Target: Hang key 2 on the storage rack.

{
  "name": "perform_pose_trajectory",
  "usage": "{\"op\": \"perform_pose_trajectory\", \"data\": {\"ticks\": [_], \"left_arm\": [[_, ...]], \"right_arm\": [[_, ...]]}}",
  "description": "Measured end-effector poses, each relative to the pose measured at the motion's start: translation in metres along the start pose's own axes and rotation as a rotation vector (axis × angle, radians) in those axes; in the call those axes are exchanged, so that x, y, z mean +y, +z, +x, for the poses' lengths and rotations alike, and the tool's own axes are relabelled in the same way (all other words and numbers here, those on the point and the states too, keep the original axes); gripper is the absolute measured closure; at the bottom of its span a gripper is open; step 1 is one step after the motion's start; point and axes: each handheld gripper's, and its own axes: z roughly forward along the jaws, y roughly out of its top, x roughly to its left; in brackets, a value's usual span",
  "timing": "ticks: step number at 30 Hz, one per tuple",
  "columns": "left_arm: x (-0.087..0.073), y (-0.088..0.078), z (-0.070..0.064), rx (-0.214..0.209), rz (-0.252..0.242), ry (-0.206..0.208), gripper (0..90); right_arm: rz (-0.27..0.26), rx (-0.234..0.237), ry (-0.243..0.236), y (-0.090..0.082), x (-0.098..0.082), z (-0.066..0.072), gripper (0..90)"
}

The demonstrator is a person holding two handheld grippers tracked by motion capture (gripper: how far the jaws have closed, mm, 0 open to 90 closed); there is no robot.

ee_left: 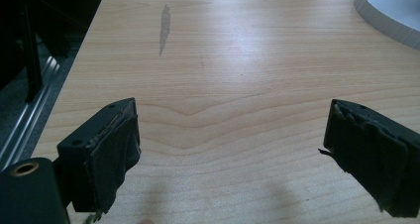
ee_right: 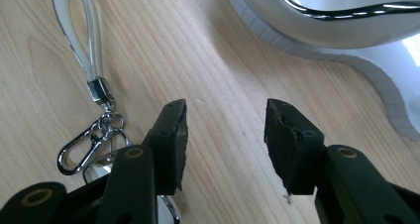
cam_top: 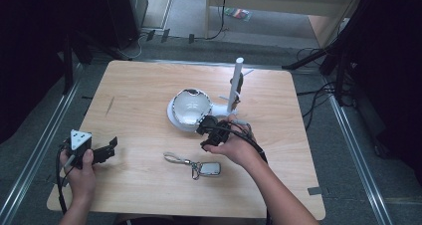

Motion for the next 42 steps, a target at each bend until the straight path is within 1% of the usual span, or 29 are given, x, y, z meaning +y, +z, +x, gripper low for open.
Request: {"op": "perform_pose_trajectory", "data": {"ticks": [8, 9, 14, 23, 30, 32, 35, 36, 42], "left_arm": [[0.000, 0.000, 0.000, -0.001, 0.000, 0.002, 7.5], [0.000, 0.000, 0.000, -0.001, 0.000, 0.001, 7.6], [0.000, 0.000, 0.000, -0.001, 0.000, 0.000, 7.6], [0.000, 0.000, 0.000, -0.001, 0.000, 0.002, 7.6], [0.000, 0.000, 0.000, -0.001, 0.000, 0.002, 7.5], [0.000, 0.000, 0.000, -0.001, 0.000, 0.000, 7.6], [0.000, 0.000, 0.000, -0.001, 0.000, 0.001, 7.5], [0.000, 0.000, 0.000, -0.001, 0.000, 0.001, 7.6], [0.000, 0.000, 0.000, -0.001, -0.001, 0.000, 7.5]], "right_arm": [[0.008, 0.012, -0.018, 0.004, 0.003, 0.009, 52.3], [0.009, 0.013, -0.026, 0.004, 0.003, 0.009, 52.2], [0.017, 0.017, -0.031, 0.007, 0.003, 0.012, 52.2], [0.020, 0.044, -0.057, 0.011, 0.005, 0.023, 52.5], [0.021, 0.059, -0.071, 0.014, 0.007, 0.027, 53.0], [0.022, 0.070, -0.077, 0.015, 0.008, 0.029, 53.3], [0.021, 0.087, -0.099, 0.017, 0.008, 0.034, 54.4], [0.021, 0.087, -0.099, 0.017, 0.008, 0.034, 54.4], [0.019, 0.112, -0.123, 0.020, 0.011, 0.040, 61.7]]}}
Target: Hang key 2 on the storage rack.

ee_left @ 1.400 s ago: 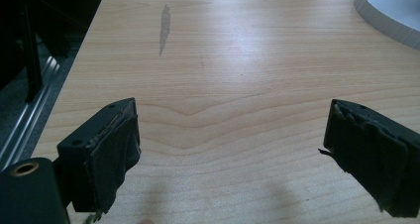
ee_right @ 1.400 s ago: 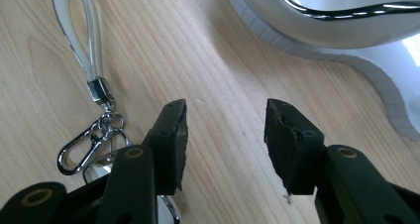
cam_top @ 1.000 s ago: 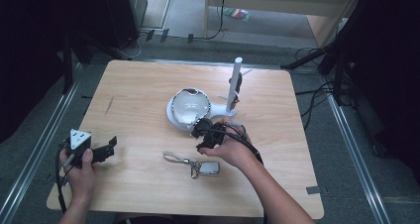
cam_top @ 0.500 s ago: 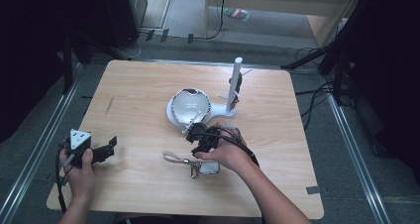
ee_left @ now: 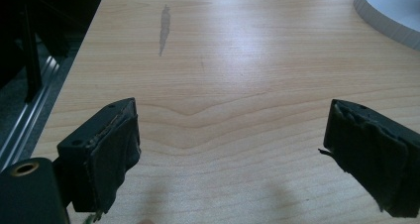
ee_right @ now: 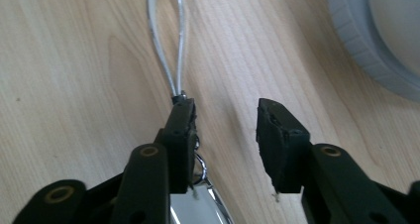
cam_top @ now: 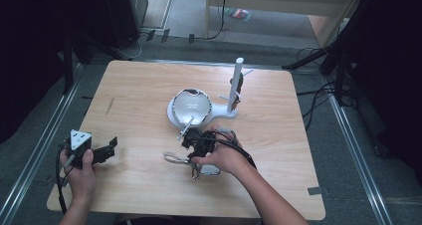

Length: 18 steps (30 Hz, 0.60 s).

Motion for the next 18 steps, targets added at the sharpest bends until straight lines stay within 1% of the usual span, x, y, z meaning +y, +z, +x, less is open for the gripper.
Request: {"op": "perform_pose_trajectory", "data": {"ticks": [1, 6, 11, 13, 15, 16, 18], "left_arm": [[0.000, 0.000, 0.000, 0.000, 0.001, 0.001, 7.5], [0.000, 0.000, 0.000, 0.000, 0.000, 0.000, 7.6], [0.000, 0.000, 0.000, 0.000, 0.001, -0.001, 7.5], [0.000, 0.000, 0.000, 0.000, 0.001, -0.002, 7.5], [0.000, 0.000, 0.000, 0.000, 0.001, -0.001, 7.6], [0.000, 0.000, 0.000, 0.000, 0.001, -0.001, 7.6], [0.000, 0.000, 0.000, -0.001, -0.001, -0.002, 7.5]], "right_arm": [[-0.002, 0.006, -0.013, 0.001, 0.000, 0.001, 62.9], [0.004, 0.027, -0.040, 0.005, 0.001, 0.006, 66.8], [0.009, 0.047, -0.044, 0.008, 0.002, 0.008, 71.3], [0.010, 0.051, -0.057, 0.009, 0.002, 0.008, 74.0], [0.011, 0.055, -0.059, 0.009, 0.002, 0.008, 75.0], [0.012, 0.064, -0.065, 0.011, 0.003, 0.009, 75.6], [0.015, 0.064, -0.068, 0.012, 0.002, 0.009, 75.9]]}}
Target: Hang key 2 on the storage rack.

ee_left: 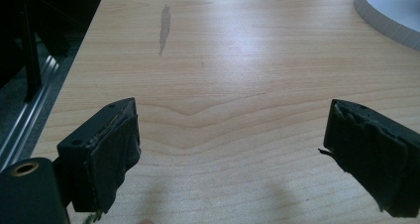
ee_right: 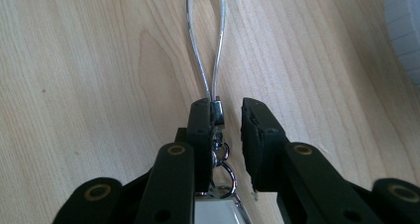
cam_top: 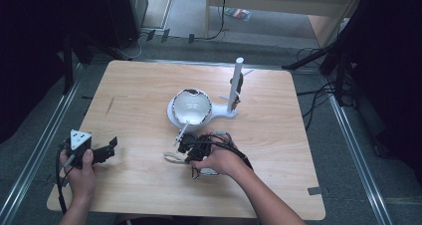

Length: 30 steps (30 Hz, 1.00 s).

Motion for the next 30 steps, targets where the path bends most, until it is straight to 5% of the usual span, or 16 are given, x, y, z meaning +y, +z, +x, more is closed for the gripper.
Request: {"op": "perform_pose_trajectory", "data": {"ticks": [20, 30], "left_arm": [[0.000, 0.000, 0.000, -0.001, 0.000, 0.000, 7.5], [0.000, 0.000, 0.000, 0.000, 0.001, 0.001, 7.5]], "right_arm": [[0.035, 0.004, -0.048, 0.015, 0.001, 0.005, 83.0], [0.019, -0.008, -0.055, 0.006, -0.003, 0.005, 83.4]]}}
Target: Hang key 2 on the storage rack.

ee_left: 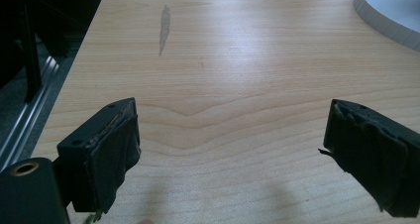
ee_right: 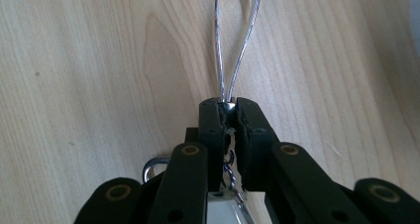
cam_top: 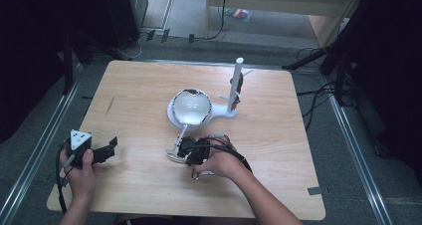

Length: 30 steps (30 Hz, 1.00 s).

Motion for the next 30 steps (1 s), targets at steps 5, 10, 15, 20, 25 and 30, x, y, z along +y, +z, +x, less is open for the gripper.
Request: {"op": "perform_pose_trajectory", "data": {"ticks": [5, 10, 15, 20, 25, 30], "left_arm": [[0.000, 0.000, 0.000, 0.001, -0.001, 0.000, 7.5], [0.000, 0.000, -0.001, 0.002, 0.000, 0.001, 7.6], [0.000, 0.000, 0.000, 0.002, 0.000, 0.000, 7.5], [0.000, 0.000, -0.001, 0.001, 0.000, 0.001, 7.6], [0.000, 0.000, -0.001, 0.002, -0.002, -0.001, 7.6], [0.000, 0.000, -0.001, 0.002, -0.002, -0.001, 7.5]], "right_arm": [[-0.030, -0.007, 0.019, -0.010, -0.003, -0.001, 83.4], [-0.027, -0.007, 0.031, -0.016, -0.005, -0.001, 83.4], [-0.024, -0.010, 0.036, -0.021, -0.006, -0.001, 83.4], [-0.029, -0.008, 0.042, -0.028, -0.006, -0.001, 83.5], [-0.029, -0.008, 0.046, -0.033, -0.006, -0.002, 83.4], [-0.049, -0.017, 0.066, -0.041, -0.010, -0.003, 83.4]]}}
